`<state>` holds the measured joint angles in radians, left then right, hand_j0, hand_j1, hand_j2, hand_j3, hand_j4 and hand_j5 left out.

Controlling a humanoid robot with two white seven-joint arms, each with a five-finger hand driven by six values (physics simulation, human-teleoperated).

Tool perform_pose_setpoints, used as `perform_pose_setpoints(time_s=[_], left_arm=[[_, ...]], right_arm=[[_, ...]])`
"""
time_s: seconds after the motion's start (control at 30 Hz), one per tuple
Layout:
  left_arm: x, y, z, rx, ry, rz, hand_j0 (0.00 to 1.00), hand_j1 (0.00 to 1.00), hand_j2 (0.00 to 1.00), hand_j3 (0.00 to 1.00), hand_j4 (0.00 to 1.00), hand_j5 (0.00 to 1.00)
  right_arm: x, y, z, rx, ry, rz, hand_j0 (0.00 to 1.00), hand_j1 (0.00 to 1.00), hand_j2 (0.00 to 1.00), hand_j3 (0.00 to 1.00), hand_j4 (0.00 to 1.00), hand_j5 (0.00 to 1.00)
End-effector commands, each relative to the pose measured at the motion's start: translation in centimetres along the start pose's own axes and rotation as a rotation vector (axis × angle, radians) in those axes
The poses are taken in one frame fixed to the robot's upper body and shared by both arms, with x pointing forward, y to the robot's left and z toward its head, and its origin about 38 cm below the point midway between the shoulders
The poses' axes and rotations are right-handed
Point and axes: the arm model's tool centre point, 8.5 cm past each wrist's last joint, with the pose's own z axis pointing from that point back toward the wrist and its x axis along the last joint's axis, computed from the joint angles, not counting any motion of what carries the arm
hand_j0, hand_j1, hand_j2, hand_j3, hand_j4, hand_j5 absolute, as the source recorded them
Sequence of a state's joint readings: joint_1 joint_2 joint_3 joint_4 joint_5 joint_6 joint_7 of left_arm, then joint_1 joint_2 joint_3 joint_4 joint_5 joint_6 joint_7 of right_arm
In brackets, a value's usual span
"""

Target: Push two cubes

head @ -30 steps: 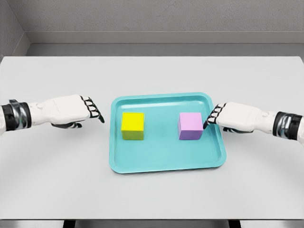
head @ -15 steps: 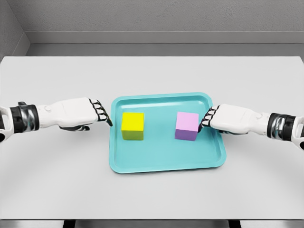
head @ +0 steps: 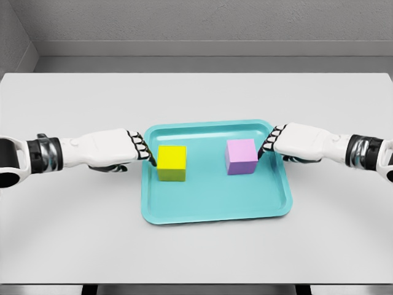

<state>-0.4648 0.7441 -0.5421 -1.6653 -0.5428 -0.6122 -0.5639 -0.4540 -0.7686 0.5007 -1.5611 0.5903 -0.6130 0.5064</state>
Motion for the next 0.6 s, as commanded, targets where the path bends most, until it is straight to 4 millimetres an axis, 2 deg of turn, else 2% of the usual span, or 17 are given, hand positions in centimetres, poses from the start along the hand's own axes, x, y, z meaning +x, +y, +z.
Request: perform_pose_setpoints(time_s=[0.0, 0.33, 0.57], left_arm=[[0.3, 0.0, -0.5, 0.002, -0.011, 0.007, 0.74, 0.74, 0.74, 0.74, 0.74, 0.74], [0.7, 0.7, -1.5, 0.016, -0.029, 0.002, 0.74, 0.74, 0.74, 0.74, 0.74, 0.74], [1.0, 1.4, -2.4, 0.035, -0.039, -0.011, 0.74, 0.74, 0.74, 0.74, 0.74, 0.74]], right_arm=[[-0.2, 0.3, -0.5, -0.003, 0.003, -0.018, 0.69, 0.69, 0.69, 0.69, 0.69, 0.69], [1.3, -0.3, -2.8, 0.009, -0.054, -0.005, 0.69, 0.69, 0.69, 0.69, 0.69, 0.69], [0.7, -0.6, -2.9, 0.016, -0.034, 0.011, 0.69, 0.69, 0.69, 0.69, 0.69, 0.69]])
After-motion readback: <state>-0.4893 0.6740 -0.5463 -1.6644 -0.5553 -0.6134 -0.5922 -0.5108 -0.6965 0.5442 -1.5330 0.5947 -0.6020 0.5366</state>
